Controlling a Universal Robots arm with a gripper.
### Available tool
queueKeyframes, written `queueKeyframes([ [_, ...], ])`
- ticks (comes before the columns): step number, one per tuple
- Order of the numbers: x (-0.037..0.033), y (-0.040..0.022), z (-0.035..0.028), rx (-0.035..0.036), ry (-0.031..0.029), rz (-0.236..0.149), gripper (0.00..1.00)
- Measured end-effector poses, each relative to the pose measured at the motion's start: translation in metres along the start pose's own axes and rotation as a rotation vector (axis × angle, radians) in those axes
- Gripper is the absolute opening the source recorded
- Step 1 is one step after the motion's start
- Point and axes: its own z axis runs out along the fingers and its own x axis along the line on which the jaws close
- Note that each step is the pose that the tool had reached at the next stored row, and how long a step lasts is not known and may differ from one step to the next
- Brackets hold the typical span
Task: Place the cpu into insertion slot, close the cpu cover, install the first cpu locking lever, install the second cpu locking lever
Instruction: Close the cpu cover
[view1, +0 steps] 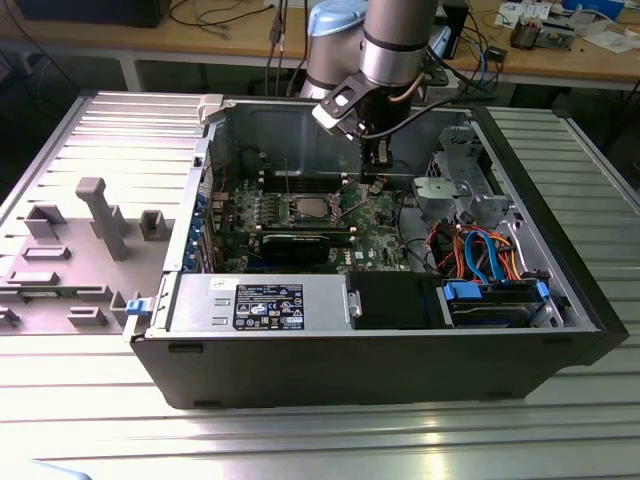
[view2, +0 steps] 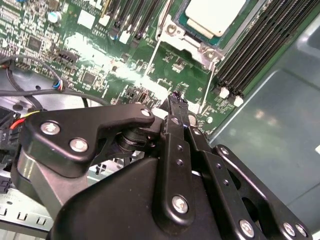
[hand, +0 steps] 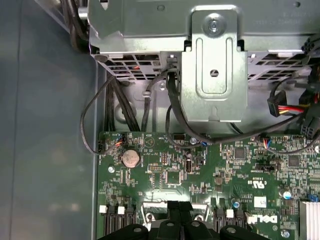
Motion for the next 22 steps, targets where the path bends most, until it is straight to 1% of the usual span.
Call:
queueKeyframes([
  [4, -0.0002, 0.0087, 0.0024, 0.0001, 0.0002, -0.005, 0.11],
  [6, -0.0005, 0.0169, 0.0048, 0.0003, 0.0001, -0.007, 0.11],
  [7, -0.0006, 0.0185, 0.0058, 0.0002, 0.0002, -0.007, 0.11],
  [10, -0.0007, 0.0196, 0.0084, 0.0002, 0.0001, -0.008, 0.11],
  [15, -0.0010, 0.0198, 0.0160, 0.0005, 0.0002, -0.008, 0.11],
  [17, -0.0011, 0.0197, 0.0165, 0.0006, 0.0004, -0.008, 0.11],
  [22, -0.0010, 0.0167, 0.0168, 0.0007, 0.0007, -0.009, 0.11],
])
